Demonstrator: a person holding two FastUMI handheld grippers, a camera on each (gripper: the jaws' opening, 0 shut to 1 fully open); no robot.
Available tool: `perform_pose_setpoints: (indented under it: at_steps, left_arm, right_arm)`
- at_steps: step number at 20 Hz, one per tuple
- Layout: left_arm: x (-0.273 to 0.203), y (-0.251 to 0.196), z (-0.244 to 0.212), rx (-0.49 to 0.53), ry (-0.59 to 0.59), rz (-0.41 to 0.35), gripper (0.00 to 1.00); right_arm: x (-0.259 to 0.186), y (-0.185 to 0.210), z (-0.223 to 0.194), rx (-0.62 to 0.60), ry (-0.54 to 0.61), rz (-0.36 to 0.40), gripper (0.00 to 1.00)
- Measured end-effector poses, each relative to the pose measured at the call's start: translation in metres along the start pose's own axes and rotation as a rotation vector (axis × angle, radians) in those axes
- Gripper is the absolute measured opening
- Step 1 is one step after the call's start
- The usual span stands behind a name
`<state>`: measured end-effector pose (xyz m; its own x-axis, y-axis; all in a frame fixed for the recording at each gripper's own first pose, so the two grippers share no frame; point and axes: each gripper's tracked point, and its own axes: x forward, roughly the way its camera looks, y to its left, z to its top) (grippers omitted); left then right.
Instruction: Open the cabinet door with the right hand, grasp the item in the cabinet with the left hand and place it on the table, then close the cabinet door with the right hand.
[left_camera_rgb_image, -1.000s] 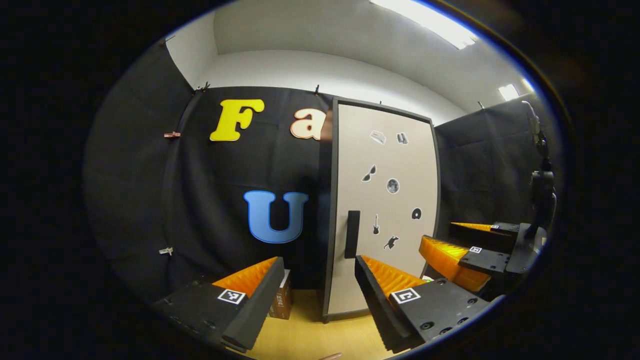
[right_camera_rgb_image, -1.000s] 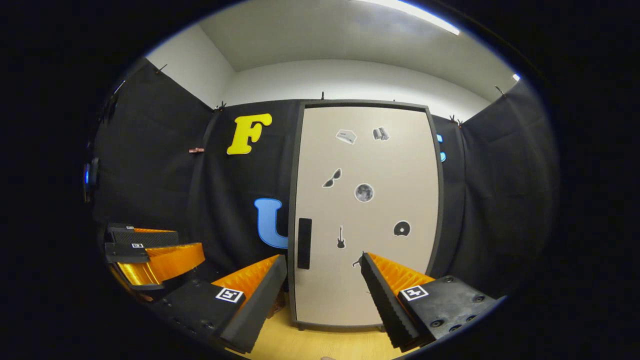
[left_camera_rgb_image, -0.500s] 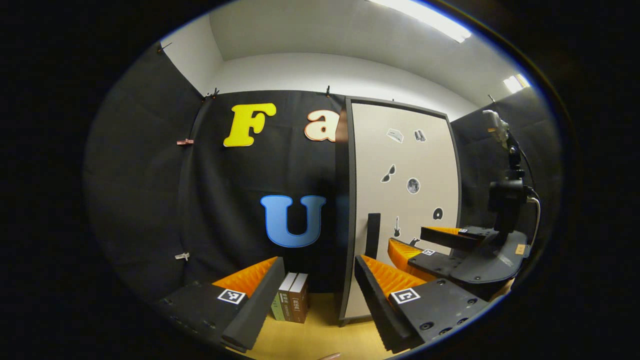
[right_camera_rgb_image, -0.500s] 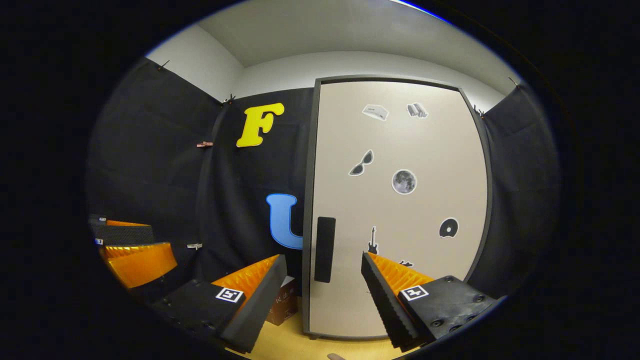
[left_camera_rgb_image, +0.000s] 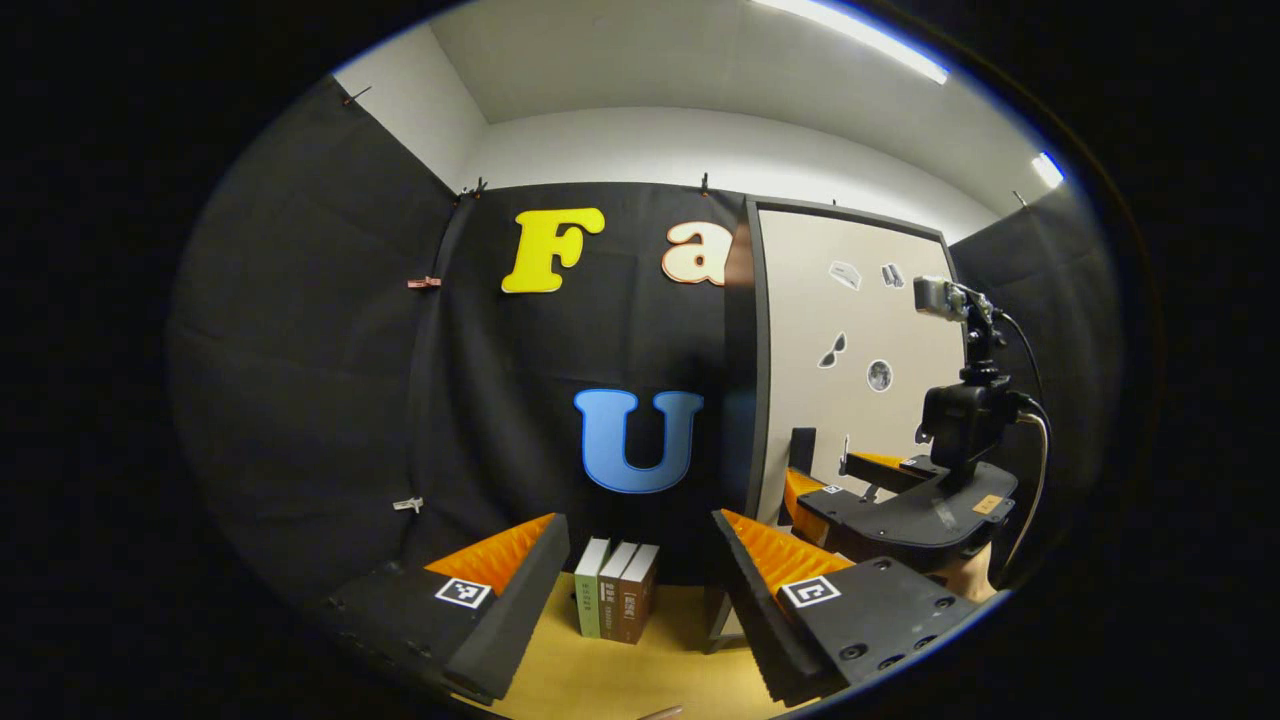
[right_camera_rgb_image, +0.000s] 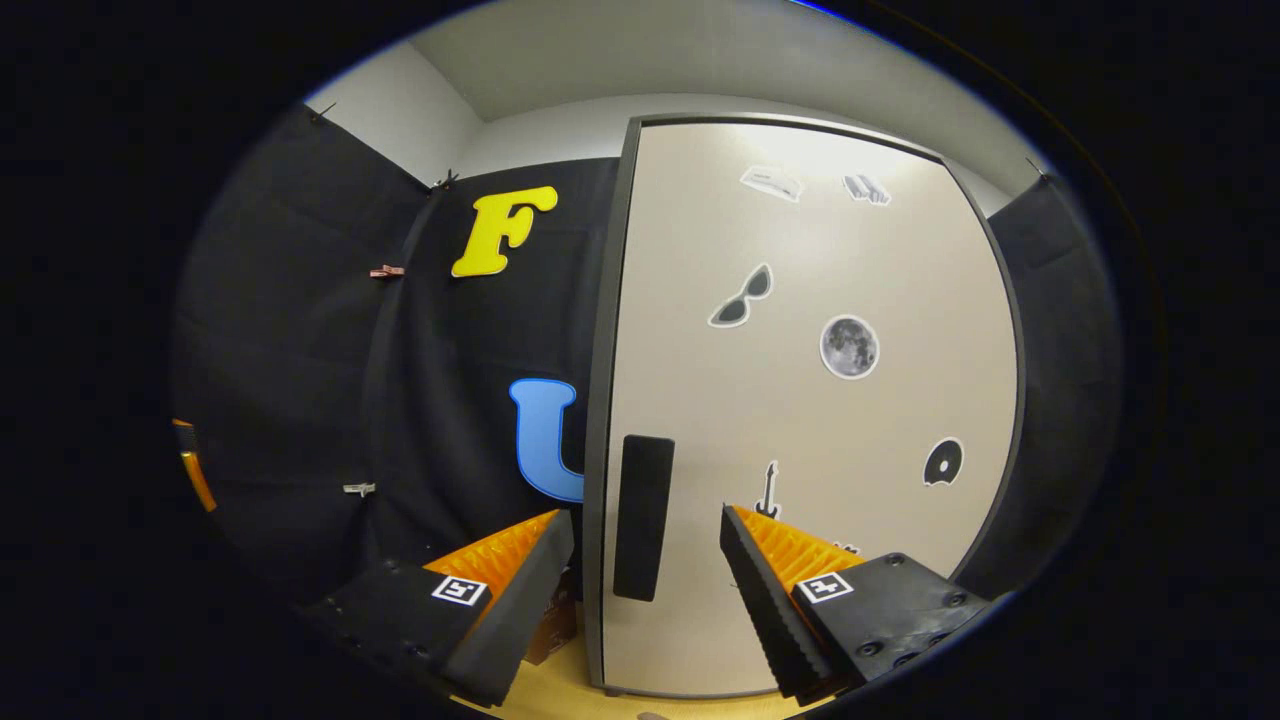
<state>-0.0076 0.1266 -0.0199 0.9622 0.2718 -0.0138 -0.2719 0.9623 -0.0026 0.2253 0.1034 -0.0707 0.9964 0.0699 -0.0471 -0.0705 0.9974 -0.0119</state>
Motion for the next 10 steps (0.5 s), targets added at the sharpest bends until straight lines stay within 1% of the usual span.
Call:
perform_pose_setpoints:
  at_steps: [1,5,8,9,10]
  left_arm:
    - [0.000,0.002,0.000,-0.002,0.001,0.005,0.90]
    - [-0.003,0.017,-0.001,0.036,0.006,0.039,0.90]
    - [-0.003,0.022,-0.001,0.055,0.002,0.053,0.90]
    - [-0.003,0.023,0.000,0.063,0.000,0.053,0.90]
    - [-0.002,0.023,-0.002,0.069,0.002,0.051,0.90]
  right_arm:
    - [0.005,0.000,-0.003,0.003,0.004,-0.002,0.96]
    - [0.026,0.001,-0.011,0.011,0.007,-0.032,0.96]
    - [0.038,0.000,-0.019,-0.006,0.014,-0.059,0.84]
    - [0.042,-0.002,-0.022,-0.010,0.016,-0.070,0.82]
    - [0.045,-0.001,-0.023,-0.006,0.017,-0.070,0.82]
